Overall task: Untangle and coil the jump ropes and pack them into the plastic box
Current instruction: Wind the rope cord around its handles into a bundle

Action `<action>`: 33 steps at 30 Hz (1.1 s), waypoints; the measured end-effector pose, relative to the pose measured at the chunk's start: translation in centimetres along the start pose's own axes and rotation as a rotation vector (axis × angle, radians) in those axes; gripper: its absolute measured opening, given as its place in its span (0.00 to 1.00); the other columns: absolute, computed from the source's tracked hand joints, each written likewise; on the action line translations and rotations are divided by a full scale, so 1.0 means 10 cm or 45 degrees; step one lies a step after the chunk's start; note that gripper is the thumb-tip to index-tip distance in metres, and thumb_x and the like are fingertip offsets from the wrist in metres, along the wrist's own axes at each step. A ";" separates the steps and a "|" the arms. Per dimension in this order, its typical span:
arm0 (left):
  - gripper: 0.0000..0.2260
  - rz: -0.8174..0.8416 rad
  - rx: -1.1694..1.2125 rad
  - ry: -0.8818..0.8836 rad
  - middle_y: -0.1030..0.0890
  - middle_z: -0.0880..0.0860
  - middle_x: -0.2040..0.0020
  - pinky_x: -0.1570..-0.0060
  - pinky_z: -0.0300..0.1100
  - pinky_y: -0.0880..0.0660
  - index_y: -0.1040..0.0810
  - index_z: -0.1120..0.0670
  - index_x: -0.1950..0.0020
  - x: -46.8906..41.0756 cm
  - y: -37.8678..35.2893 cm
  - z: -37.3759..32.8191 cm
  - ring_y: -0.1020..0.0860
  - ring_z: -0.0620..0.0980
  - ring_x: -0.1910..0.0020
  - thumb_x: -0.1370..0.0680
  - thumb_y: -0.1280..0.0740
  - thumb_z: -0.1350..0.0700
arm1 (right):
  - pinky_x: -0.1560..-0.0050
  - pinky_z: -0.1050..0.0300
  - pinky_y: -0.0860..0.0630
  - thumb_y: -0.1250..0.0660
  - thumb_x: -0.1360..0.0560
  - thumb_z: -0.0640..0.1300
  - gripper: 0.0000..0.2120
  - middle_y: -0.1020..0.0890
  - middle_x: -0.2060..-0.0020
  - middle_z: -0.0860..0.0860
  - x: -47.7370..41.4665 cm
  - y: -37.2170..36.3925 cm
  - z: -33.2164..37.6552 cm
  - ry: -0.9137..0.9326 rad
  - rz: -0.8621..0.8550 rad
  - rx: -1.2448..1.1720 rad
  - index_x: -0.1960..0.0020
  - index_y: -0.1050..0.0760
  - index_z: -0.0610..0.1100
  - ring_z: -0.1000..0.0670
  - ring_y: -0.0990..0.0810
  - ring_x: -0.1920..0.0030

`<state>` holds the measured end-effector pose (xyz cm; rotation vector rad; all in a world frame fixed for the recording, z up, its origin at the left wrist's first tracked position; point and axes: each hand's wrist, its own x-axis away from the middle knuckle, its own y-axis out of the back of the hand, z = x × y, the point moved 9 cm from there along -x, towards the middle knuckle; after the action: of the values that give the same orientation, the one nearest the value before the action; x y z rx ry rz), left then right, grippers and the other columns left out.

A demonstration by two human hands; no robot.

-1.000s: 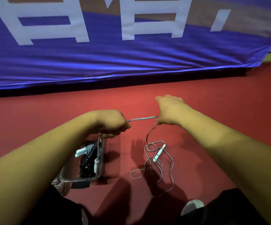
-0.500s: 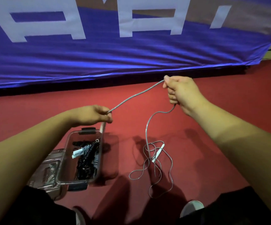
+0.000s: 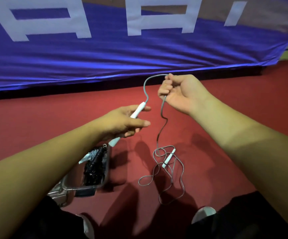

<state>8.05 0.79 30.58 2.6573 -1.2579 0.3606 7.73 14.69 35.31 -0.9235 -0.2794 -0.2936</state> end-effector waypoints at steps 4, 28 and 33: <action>0.22 0.123 -0.031 -0.009 0.28 0.55 0.71 0.80 0.35 0.41 0.26 0.49 0.33 -0.04 -0.40 0.01 0.37 0.48 0.79 0.25 0.28 0.61 | 0.69 0.60 0.38 0.47 0.22 0.30 0.10 0.35 0.73 0.48 0.07 -0.18 -0.17 -0.089 -0.007 -0.227 0.58 0.34 0.39 0.53 0.37 0.73; 0.09 -0.424 1.198 -0.405 0.29 0.50 0.70 0.84 0.30 0.42 0.28 0.55 0.59 0.11 0.99 -0.64 0.37 0.40 0.79 0.19 0.39 0.58 | 0.63 0.57 0.29 0.40 0.19 0.43 0.11 0.20 0.67 0.44 0.09 0.55 -0.99 -0.450 0.520 1.869 0.57 0.25 0.40 0.49 0.20 0.67; 0.10 -0.328 0.453 0.040 0.37 0.45 0.77 0.85 0.32 0.47 0.30 0.53 0.57 0.04 0.63 -0.11 0.43 0.40 0.82 0.28 0.30 0.51 | 0.65 0.56 0.31 0.46 0.17 0.42 0.13 0.36 0.79 0.52 -0.05 0.08 -0.63 -0.121 0.217 0.847 0.58 0.30 0.40 0.51 0.32 0.76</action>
<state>3.31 -3.16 32.10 3.0465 -0.8942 0.6333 8.21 10.05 30.93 -0.2993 -0.3540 0.0101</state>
